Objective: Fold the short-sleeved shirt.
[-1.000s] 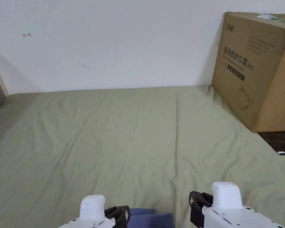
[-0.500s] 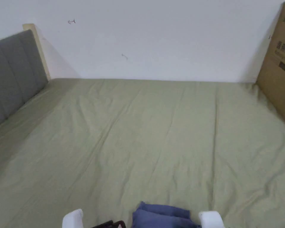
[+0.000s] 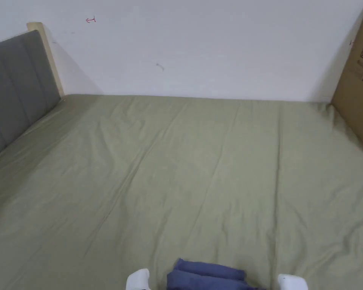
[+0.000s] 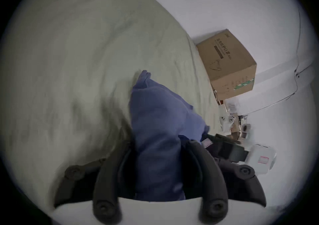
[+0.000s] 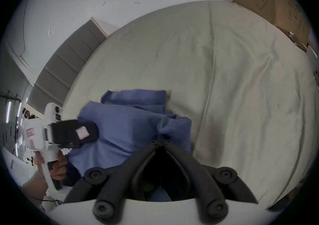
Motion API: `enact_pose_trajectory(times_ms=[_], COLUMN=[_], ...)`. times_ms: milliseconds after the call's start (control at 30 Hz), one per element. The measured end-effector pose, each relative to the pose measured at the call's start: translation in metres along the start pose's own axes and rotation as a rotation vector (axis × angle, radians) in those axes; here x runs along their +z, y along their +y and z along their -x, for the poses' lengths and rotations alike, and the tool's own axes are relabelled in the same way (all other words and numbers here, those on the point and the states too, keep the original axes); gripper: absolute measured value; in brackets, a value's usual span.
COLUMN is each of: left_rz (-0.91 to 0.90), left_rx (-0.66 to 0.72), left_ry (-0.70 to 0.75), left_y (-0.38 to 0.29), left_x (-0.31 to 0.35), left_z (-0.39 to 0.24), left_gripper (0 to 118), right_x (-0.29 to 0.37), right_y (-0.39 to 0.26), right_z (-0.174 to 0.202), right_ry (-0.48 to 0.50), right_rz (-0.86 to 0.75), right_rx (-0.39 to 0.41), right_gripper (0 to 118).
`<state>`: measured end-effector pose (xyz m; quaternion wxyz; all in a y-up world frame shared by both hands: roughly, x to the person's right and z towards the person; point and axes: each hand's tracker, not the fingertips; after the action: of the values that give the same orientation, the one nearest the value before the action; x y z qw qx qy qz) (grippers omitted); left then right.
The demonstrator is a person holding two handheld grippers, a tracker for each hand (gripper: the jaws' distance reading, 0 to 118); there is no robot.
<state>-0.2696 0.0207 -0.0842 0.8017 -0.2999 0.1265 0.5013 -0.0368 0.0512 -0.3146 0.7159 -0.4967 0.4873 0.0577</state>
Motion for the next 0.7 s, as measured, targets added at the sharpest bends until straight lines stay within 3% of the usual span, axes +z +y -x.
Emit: enact_pose_trajectory(times_ms=[133,300,433,667,700], left_rz=[0.015,-0.070,-0.201,-0.333,-0.324], left_rx=[0.036,0.029,0.044,0.197,0.221], left_ry=[-0.066,-0.083,0.038,0.298,0.320], left_y=[0.013,0.052,0.099,0.156,0.158], left_x=[0.015,0.073,0.148,0.240,0.244], left_z=[0.005,0.025,0.075,0.163,0.172], left_gripper=[30,29,29,30,37], right_x=[0.019,0.031,0.023,-0.005,-0.008], right_y=[0.020,0.049,0.064,0.072,0.072], right_z=[0.015,0.046,0.069,0.095,0.097], right_ry=[-0.027,-0.042,-0.027,-0.018,-0.016], right_rz=[-0.081,-0.157,-0.171,-0.141,-0.135], right_rx=[0.027,0.071,0.080,0.106,0.110], right_gripper=[0,0,0,0,0])
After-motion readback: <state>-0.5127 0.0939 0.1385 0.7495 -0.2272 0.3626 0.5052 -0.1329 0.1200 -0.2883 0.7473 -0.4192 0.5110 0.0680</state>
